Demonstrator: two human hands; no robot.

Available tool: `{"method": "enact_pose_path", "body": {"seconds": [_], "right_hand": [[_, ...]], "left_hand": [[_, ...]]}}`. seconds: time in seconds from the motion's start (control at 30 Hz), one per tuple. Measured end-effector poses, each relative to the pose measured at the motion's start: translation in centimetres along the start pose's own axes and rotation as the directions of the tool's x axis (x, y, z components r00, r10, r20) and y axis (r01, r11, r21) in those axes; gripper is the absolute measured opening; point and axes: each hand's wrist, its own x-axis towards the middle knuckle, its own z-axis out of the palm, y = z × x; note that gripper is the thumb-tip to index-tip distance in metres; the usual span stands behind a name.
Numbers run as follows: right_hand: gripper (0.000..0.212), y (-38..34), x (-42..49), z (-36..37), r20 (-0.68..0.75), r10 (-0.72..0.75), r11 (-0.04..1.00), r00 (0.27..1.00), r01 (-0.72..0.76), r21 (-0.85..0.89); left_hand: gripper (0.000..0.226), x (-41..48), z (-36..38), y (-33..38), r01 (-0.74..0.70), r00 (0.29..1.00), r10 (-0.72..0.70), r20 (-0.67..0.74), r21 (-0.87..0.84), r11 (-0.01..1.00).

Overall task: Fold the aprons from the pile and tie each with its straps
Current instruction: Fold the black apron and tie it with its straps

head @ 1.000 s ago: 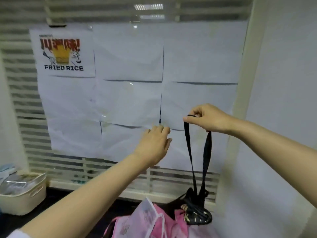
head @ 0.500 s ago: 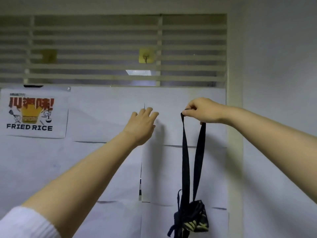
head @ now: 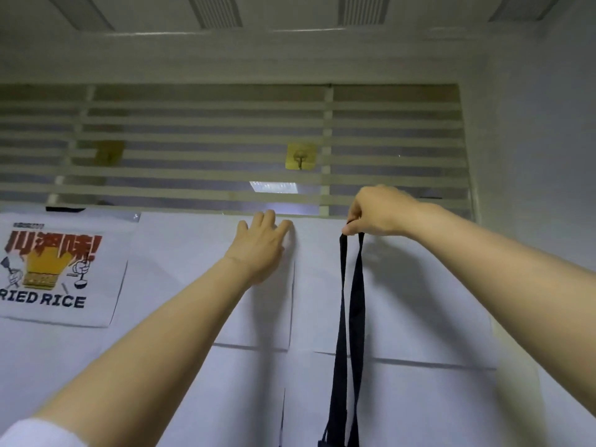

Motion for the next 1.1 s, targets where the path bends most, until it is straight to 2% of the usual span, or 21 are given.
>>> {"method": "enact_pose_path", "body": {"seconds": [0.03, 0.1, 0.2, 0.3, 0.37, 0.43, 0.53, 0.63, 0.77, 0.97, 1.03, 1.1], "right_hand": [[0.021, -0.4, 0.5, -0.1, -0.008, 0.030, 0.999, 1.000, -0.030, 0.028], [0.019, -1.3, 1.7, -0.5, -0.008, 0.091, 0.967, 0.996, -0.086, 0.238], [0.018, -3.0, 3.6, -1.2, -0.009, 0.183, 0.816, 0.983, -0.147, 0.558], [0.017, -4.9, 5.7, -1.7, -0.083, 0.165, 0.733, 0.983, -0.066, 0.678], [0.016, -6.0, 7.3, -1.9, -0.174, 0.143, 0.747, 0.974, 0.009, 0.665], [0.015, -6.9, 8.7, -2.0, -0.293, 0.145, 0.798, 0.945, 0.063, 0.600], [0.017, -7.5, 10.7, -2.7, -0.455, 0.092, 0.907, 0.886, 0.115, 0.405], [0.019, -7.7, 12.3, -3.6, -0.486, 0.058, 0.965, 0.872, 0.077, 0.252], [0.021, -7.5, 13.5, -3.5, -0.450, 0.086, 0.983, 0.889, -0.001, 0.186], [0.021, -6.4, 14.9, -1.4, -0.410, 0.159, 0.964, 0.898, -0.053, 0.259], [0.022, -5.9, 15.3, -1.2, -0.391, 0.227, 0.918, 0.892, -0.062, 0.392], [0.023, -5.4, 15.3, -1.1, -0.322, 0.319, 0.818, 0.891, -0.088, 0.568]], "left_hand": [[0.045, 0.5, 0.2, -0.7, -0.003, 0.999, 0.003, -0.032, 0.003, 1.000], [0.048, 1.6, 0.7, -2.1, -0.021, 0.996, 0.023, -0.082, 0.019, 1.000], [0.049, 2.9, 1.6, -3.8, -0.064, 0.990, 0.056, -0.133, -0.056, 0.996], [0.042, 3.5, 2.6, -5.1, -0.165, 0.955, 0.128, -0.267, -0.120, 0.979], [0.041, 3.7, 3.3, -5.7, -0.177, 0.937, 0.139, -0.320, -0.091, 0.980], [0.045, 3.7, 3.5, -6.2, -0.179, 0.943, 0.146, -0.299, -0.083, 0.980], [0.053, 3.8, 3.0, -6.8, -0.227, 0.951, 0.199, -0.237, -0.097, 0.969], [0.049, 4.5, 3.0, -7.7, -0.299, 0.926, 0.271, -0.263, -0.074, 0.951], [0.050, 4.8, 2.5, -8.1, -0.330, 0.916, 0.289, -0.276, -0.113, 0.937], [0.060, 4.8, 2.8, -7.9, -0.301, 0.930, 0.263, -0.258, -0.121, 0.946], [0.063, 4.7, 2.8, -8.0, -0.295, 0.934, 0.260, -0.247, -0.118, 0.948], [0.063, 4.6, 2.8, -8.0, -0.299, 0.931, 0.262, -0.255, -0.114, 0.948]]}}
